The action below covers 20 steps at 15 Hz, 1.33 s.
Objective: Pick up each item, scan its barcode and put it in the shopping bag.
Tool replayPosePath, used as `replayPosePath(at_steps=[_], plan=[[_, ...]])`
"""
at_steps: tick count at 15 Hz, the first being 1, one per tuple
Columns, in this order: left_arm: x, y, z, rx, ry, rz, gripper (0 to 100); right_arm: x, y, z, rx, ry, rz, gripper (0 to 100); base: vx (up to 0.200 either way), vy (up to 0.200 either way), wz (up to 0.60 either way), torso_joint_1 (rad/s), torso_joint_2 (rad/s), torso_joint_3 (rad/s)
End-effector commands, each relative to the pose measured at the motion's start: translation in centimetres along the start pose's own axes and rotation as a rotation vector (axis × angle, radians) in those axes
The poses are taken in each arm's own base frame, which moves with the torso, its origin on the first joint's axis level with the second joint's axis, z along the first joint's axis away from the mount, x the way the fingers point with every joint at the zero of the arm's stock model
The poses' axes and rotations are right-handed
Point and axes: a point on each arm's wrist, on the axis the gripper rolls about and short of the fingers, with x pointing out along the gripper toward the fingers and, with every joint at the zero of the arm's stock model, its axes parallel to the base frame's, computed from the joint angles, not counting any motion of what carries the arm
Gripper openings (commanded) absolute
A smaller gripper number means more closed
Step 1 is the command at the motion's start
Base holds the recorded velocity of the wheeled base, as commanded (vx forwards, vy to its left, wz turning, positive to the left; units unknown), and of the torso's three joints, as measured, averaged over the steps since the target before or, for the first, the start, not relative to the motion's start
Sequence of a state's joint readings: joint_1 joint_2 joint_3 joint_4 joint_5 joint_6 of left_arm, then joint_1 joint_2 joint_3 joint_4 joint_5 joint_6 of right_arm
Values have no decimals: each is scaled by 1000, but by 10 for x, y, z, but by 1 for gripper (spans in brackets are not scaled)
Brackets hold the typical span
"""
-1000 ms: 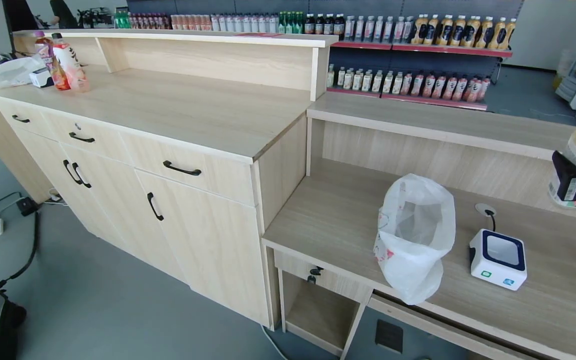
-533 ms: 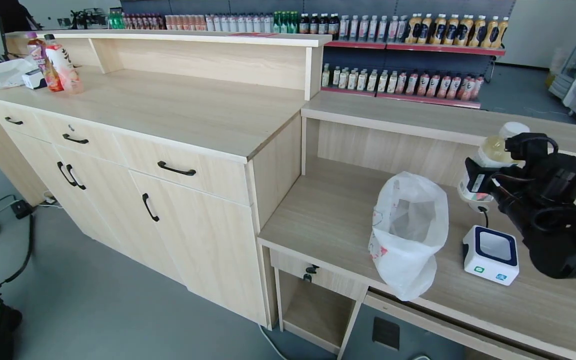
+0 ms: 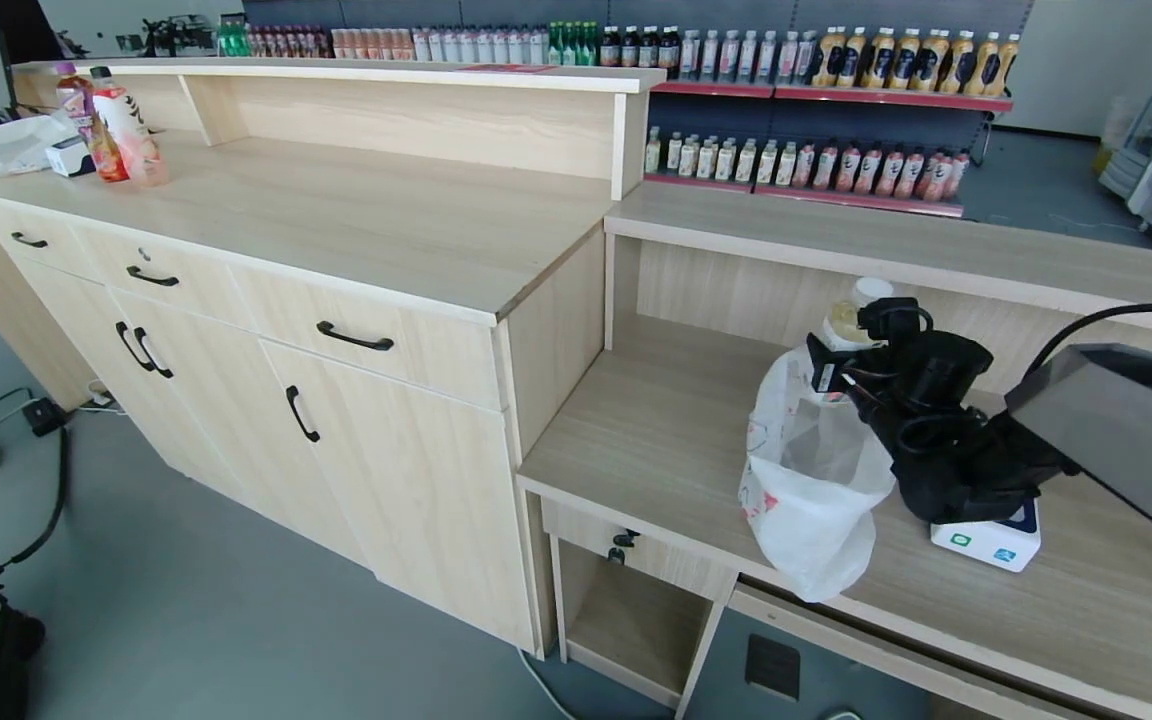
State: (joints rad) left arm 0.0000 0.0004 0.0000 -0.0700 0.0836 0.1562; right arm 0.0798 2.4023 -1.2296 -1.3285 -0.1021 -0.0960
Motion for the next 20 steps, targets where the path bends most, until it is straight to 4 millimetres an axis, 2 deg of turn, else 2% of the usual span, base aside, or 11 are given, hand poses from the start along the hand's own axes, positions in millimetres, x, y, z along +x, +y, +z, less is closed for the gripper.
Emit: replayPosePath(at_steps=[1, 3, 5, 8, 14, 15, 18, 20], plan=[[0, 0, 0, -1, -1, 1, 100, 6, 8, -35, -7, 51, 17, 0, 0, 0, 0, 0, 0, 0], [0, 0, 0, 0, -1, 1, 100, 5, 8, -55, -9, 87, 17, 0, 0, 0, 0, 0, 0, 0], [0, 0, 0, -1, -1, 1, 100, 1, 8, -66, -8, 104, 15, 0, 0, 0, 0, 0, 0, 0], [0, 0, 0, 0, -1, 1, 100, 1, 12, -70, -9, 108, 23, 0, 0, 0, 0, 0, 0, 0], [0, 0, 0, -1, -1, 1, 100, -7, 19, -95, -14, 134, 38, 0, 0, 0, 0, 0, 0, 0], [0, 0, 0, -1, -1, 1, 100, -9, 19, -96, -14, 137, 39, 100, 0, 0, 0, 0, 0, 0], [0, 0, 0, -1, -1, 1, 100, -9, 18, -92, -12, 128, 36, 100, 0, 0, 0, 0, 0, 0], [0, 0, 0, -1, -1, 1, 100, -4, 13, -60, -4, 63, 25, 100, 0, 0, 0, 0, 0, 0]])
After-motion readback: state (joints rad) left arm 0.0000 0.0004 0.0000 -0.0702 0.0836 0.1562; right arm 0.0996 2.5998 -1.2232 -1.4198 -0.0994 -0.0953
